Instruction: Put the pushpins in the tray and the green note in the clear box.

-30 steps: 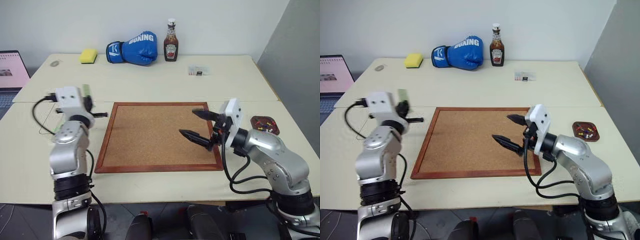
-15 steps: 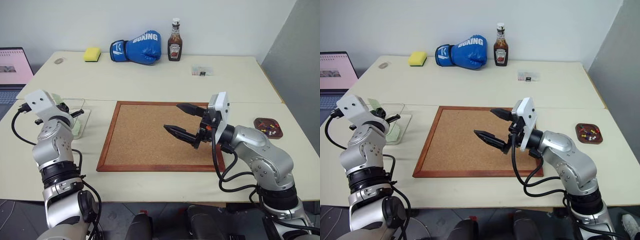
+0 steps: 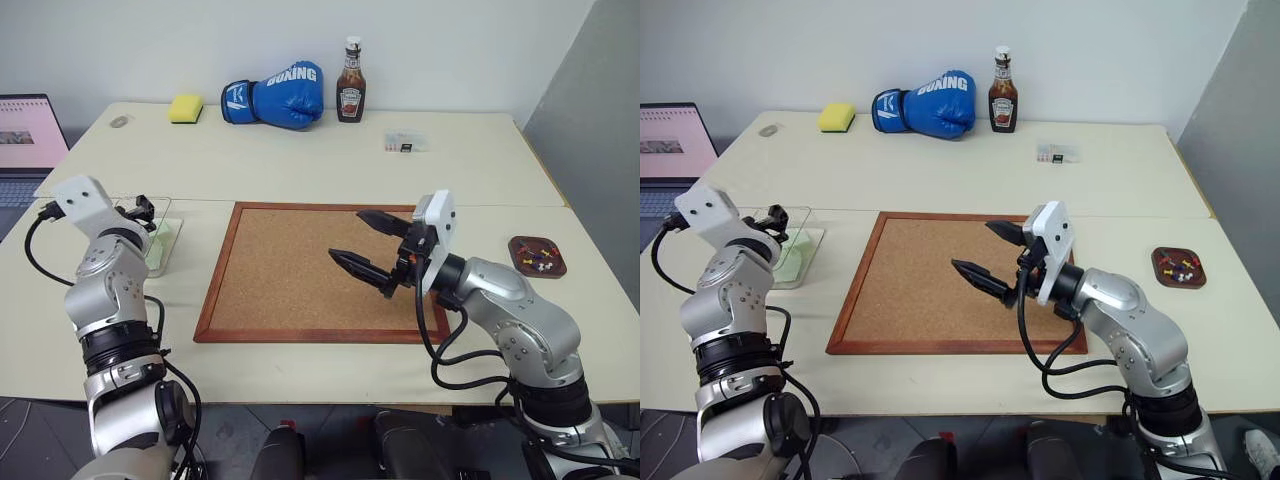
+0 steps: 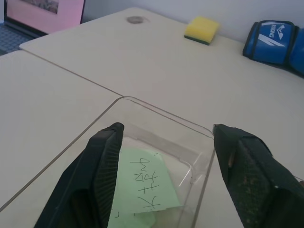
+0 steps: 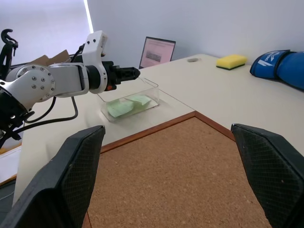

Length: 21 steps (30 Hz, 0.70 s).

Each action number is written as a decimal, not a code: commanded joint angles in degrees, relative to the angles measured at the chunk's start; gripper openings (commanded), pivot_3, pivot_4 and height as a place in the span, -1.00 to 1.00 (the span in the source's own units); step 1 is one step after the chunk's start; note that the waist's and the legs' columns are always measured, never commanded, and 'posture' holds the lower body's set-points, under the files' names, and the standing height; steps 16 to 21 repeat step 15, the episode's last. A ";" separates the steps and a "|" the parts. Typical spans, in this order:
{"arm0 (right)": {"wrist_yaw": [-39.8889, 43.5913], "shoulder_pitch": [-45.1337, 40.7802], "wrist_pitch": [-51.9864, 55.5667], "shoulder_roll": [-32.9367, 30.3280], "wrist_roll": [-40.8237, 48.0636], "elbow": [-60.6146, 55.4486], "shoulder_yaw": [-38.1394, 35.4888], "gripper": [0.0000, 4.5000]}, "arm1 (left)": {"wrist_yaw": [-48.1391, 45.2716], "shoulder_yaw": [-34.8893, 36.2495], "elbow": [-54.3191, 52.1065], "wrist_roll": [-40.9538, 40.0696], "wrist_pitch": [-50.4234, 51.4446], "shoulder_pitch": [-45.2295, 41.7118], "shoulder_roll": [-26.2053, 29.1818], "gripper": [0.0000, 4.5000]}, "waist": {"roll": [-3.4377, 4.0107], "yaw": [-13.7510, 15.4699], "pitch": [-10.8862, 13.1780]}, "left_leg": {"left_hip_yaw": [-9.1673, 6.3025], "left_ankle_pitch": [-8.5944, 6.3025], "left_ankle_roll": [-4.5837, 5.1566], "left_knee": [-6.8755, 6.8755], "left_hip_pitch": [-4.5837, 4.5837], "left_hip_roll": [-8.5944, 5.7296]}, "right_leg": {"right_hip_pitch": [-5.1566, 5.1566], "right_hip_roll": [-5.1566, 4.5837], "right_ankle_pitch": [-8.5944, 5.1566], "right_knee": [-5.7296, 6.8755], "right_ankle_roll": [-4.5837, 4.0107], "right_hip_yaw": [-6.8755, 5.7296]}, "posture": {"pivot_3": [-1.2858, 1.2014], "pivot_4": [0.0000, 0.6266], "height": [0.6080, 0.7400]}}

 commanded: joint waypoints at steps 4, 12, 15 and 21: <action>-9.11 3.37 -0.52 1.30 -6.93 -2.57 0.04 1.00 | -5.98 -9.58 -18.41 0.08 0.53 8.18 -1.97 0.97 | 0.00 0.10 0.00 | 0.01 0.00 -0.01 0.00 -0.03 0.00 | -0.03 -0.02 0.01 0.01 -0.02 0.01 | 0.03 -0.52 1.00; -25.40 12.44 -3.43 5.42 -21.73 -3.36 -0.77 1.00 | -5.37 -18.37 -36.07 -0.12 1.75 23.44 -10.14 0.97 | -0.03 0.12 -0.11 | 0.11 0.00 -0.02 0.01 0.01 -0.01 | -0.04 -0.02 -0.02 0.02 -0.04 0.11 | 0.03 -0.52 1.00; -26.37 14.36 -4.64 5.34 -23.69 -3.79 -1.67 1.00 | -4.39 -20.03 -37.97 0.97 1.58 25.64 -12.16 0.97 | -0.03 0.05 -0.11 | 0.15 0.00 -0.01 0.02 0.14 0.01 | 0.01 0.02 -0.01 0.07 -0.04 0.15 | 0.03 -0.52 1.00; -26.37 14.36 -4.64 5.34 -23.69 -3.79 -1.67 1.00 | -4.39 -20.03 -37.97 0.97 1.58 25.64 -12.16 0.97 | -0.03 0.05 -0.11 | 0.15 0.00 -0.01 0.02 0.14 0.01 | 0.01 0.02 -0.01 0.07 -0.04 0.15 | 0.03 -0.52 1.00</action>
